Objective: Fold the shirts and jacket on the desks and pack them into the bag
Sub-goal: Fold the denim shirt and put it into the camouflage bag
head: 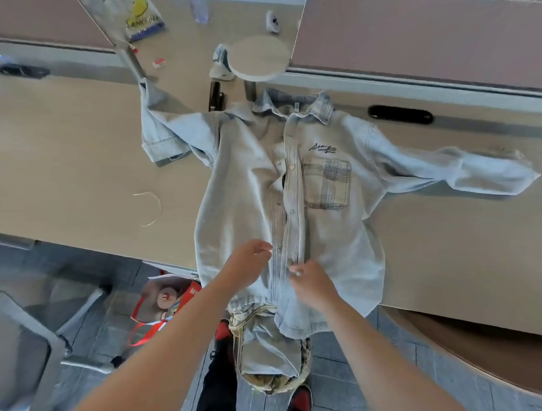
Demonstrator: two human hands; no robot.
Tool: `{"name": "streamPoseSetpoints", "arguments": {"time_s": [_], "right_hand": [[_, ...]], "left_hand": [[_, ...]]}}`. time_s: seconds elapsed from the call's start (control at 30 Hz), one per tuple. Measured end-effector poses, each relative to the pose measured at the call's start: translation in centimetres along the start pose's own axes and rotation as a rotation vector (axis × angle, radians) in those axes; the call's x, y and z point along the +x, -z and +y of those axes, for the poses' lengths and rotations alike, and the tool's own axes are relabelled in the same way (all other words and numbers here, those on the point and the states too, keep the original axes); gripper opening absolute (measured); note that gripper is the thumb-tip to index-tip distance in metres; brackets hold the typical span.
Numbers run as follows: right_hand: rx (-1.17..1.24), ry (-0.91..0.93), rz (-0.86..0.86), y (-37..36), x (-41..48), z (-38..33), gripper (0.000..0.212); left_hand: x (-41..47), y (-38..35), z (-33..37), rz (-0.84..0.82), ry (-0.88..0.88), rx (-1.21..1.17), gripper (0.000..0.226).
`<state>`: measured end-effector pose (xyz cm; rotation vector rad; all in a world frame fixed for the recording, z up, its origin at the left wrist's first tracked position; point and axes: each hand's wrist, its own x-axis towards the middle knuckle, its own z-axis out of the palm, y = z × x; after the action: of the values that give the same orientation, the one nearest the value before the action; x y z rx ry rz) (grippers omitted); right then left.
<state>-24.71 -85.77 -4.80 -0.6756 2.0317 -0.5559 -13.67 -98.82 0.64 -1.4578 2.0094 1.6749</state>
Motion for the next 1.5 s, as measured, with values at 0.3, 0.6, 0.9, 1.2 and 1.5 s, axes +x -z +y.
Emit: {"name": "streamPoseSetpoints", "arguments": {"time_s": [0.3,0.6,0.9,1.2,1.5], "right_hand": [[0.344,0.127,0.062,2.9,-3.0,-4.1,0.023],[-0.007,0.06,0.044,0.9,-3.3,-4.2,0.021],[0.11,-0.271,0.449,-0.3,-5.3,5.5,0.015],[0.223,-0.197,0.524,-2.2,-4.0,7.6,0.017],[-0.018,-0.3,0.721,3.5,-7.3,9.0,0.025]], "left_hand": [[-5.6,-0.8,-1.8,0.131,-0.007,-0.002,0.022],[-6.8,0.5,-3.4,0.046,-0.017,0.122,0.03],[-2.0,-1.3,-4.9,-0.042,-0.131,0.202,0.035],[-0.5,-5.2,-5.3,0.144,-0.1,-0.1,0.03],[-1.3,-3.9,-4.9,0.336,-0.127,-0.236,0.023]]}}
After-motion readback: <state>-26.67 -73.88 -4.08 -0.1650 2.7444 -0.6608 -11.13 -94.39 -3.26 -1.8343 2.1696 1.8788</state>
